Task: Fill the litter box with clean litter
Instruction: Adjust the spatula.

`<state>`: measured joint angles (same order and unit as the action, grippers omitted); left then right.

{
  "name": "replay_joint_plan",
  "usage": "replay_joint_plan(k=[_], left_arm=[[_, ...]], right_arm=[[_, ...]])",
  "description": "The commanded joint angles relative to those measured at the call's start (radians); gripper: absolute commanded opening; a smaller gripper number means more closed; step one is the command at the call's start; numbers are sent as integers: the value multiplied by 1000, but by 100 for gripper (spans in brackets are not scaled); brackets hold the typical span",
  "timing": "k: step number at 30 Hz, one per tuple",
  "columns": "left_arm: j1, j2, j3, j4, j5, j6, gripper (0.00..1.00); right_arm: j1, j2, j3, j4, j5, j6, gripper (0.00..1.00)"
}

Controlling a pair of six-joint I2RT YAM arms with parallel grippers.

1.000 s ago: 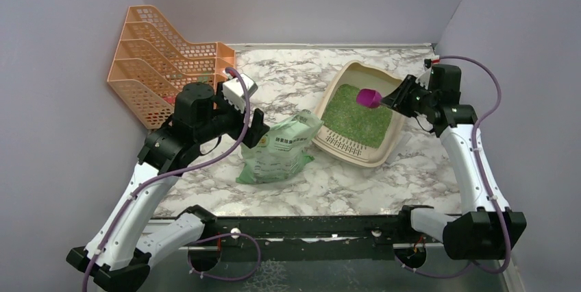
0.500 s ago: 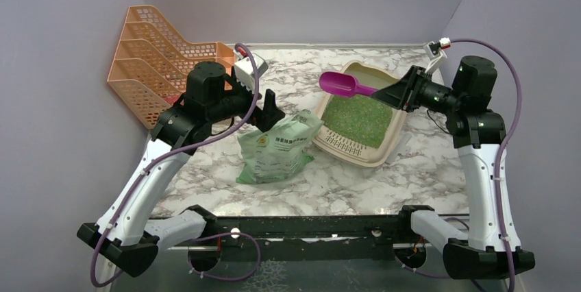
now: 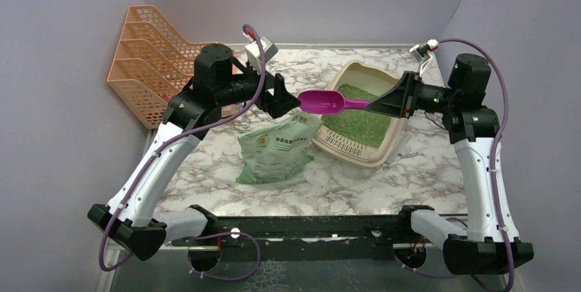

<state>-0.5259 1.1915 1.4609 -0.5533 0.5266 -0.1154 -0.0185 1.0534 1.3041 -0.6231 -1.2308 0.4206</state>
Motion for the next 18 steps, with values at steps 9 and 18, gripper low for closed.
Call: replay_joint_plan(k=[9,18], left_arm=[[-5,90,25,95,215,-22,68],[-47,105,-14,152,284,-52,26]], right_arm=[[3,11,-46,128,-175,40,1],[3,13,-79,197,-177,97,1]])
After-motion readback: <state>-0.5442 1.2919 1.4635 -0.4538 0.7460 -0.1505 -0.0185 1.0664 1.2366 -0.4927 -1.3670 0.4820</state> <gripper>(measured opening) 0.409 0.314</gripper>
